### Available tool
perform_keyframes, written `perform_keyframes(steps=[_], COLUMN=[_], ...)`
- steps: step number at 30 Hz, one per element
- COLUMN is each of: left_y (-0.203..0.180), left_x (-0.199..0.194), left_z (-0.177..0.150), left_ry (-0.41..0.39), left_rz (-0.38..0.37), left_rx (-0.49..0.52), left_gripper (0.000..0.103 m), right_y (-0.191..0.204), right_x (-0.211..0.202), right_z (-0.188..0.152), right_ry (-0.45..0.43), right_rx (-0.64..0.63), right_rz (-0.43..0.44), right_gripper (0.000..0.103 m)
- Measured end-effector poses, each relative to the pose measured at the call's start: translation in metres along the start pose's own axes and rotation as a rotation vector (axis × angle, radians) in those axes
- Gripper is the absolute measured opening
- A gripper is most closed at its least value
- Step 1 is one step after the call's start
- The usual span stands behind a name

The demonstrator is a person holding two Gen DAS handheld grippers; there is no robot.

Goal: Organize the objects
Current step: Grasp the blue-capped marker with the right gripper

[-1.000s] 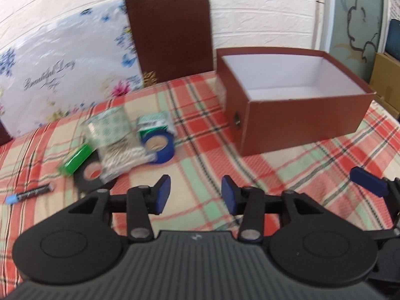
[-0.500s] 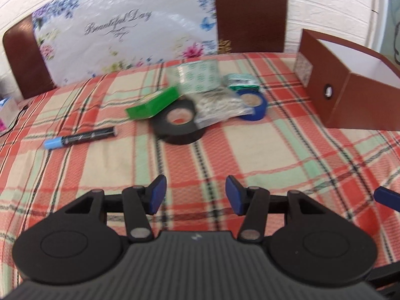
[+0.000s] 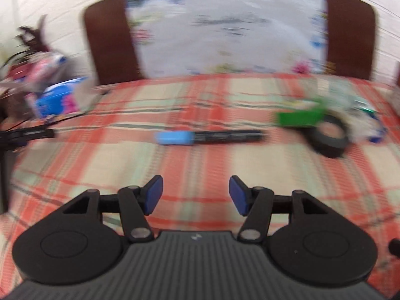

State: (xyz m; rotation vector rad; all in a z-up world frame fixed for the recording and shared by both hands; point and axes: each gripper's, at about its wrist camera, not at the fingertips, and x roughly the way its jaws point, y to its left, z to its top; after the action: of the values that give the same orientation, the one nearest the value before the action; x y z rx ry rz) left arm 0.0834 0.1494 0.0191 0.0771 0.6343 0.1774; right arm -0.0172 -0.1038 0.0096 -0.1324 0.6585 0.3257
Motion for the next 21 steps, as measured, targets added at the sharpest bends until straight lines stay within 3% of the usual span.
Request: perform_keyframes(steps=[3,4,6,9,12,14,15,17,21], left_y=[0.050,0.063,0.076,0.061,0.063,0.069,0.070,0.070,0.071], left_x=[0.022,0.029,0.025,0.029,0.032,0.030,0.030,0.028,0.026], left_z=[-0.013,-0.022,-0.028,-0.024,-0.023,-0.025,-0.025,-0.028,-0.029], left_ry=[-0.002,0.006,-0.057,-0.057,-0.058,-0.062,-0.064,-0.065,-0.064], left_rz=[0.071,0.064,0.000,0.049,0.037,0.022,0.021,0.022,0.017], left_rx=[-0.099,-0.151,-0.241,-0.196,-0.195,-0.220,-0.222,-0.219,-0.218], left_gripper=[0.060,0.063,0.064,0.064,0.064,0.064,0.064,0.064,0.066], right_y=[0.027,0.038,0.058,0.090,0.116,0.129,0.130,0.130,0.109], right_x=[0.031,0.041,0.064,0.102,0.147,0.171,0.170,0.160,0.118], right_z=[0.027,0.037,0.060,0.097,0.118,0.113,0.108,0.100,0.071], right_ry=[-0.010,-0.019,-0.058,-0.127,-0.098,-0.040,-0.077,-0.061,-0.035], right_rx=[-0.109,-0.137,-0.210,-0.328,-0.453,-0.532,-0.534,-0.523,-0.451], right_rz=[0.065,0.080,0.102,0.108,0.113,0.110,0.118,0.127,0.143], right_gripper=[0.044,0.043,0.040,0.040,0.038,0.034,0.029,0.018,0.018])
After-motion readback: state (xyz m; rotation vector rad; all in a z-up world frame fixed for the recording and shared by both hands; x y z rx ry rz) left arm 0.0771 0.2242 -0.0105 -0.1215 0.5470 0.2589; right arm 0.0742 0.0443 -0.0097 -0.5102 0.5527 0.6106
